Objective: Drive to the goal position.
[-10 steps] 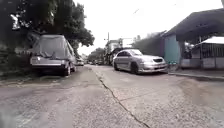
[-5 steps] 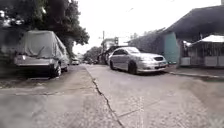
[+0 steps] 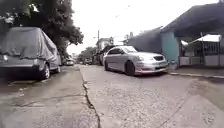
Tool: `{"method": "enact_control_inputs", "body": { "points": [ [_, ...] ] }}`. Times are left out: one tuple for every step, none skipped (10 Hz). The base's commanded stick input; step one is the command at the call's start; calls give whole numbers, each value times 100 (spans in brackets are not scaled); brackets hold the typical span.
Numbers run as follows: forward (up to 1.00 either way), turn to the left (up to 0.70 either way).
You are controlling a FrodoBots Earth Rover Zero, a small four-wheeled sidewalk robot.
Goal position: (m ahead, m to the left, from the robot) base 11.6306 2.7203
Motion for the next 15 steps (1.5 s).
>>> {"method": "enact_control_inputs", "body": {
  "points": [
    [100,0],
    [100,9],
    [100,27],
    [100,27],
    [100,27],
    [100,27],
    [100,27],
    [100,27],
    [100,27],
    [100,27],
    [100,27],
    [100,27],
    [100,7],
    [100,0],
    [100,0]
  ]
}}
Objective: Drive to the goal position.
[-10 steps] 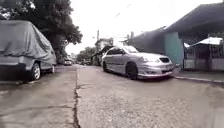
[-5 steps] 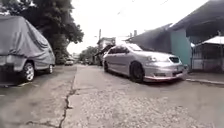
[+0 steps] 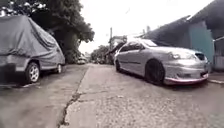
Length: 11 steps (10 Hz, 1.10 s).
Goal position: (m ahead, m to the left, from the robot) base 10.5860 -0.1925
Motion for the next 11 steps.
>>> {"method": "enact_control_inputs", "body": {
  "points": [
    [100,0],
    [100,0],
    [100,0],
    [100,0],
    [100,0],
    [100,0],
    [100,0],
    [100,0],
    [100,0],
    [100,0],
    [100,0]
  ]
}}
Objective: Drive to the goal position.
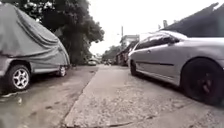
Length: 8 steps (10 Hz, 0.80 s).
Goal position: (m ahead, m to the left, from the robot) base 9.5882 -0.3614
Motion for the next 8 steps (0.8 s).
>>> {"method": "enact_control_inputs", "body": {
  "points": [
    [100,0],
    [100,0],
    [100,0],
    [100,0],
    [100,0],
    [100,0],
    [100,0],
    [100,0]
  ]
}}
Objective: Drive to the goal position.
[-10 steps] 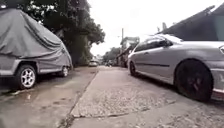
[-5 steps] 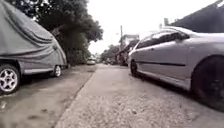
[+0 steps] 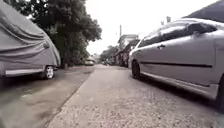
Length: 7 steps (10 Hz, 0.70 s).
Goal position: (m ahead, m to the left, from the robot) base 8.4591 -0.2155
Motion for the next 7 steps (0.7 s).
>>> {"method": "enact_control_inputs", "body": {
  "points": [
    [100,0],
    [100,0],
    [100,0],
    [100,0],
    [100,0],
    [100,1],
    [100,26]
  ]
}}
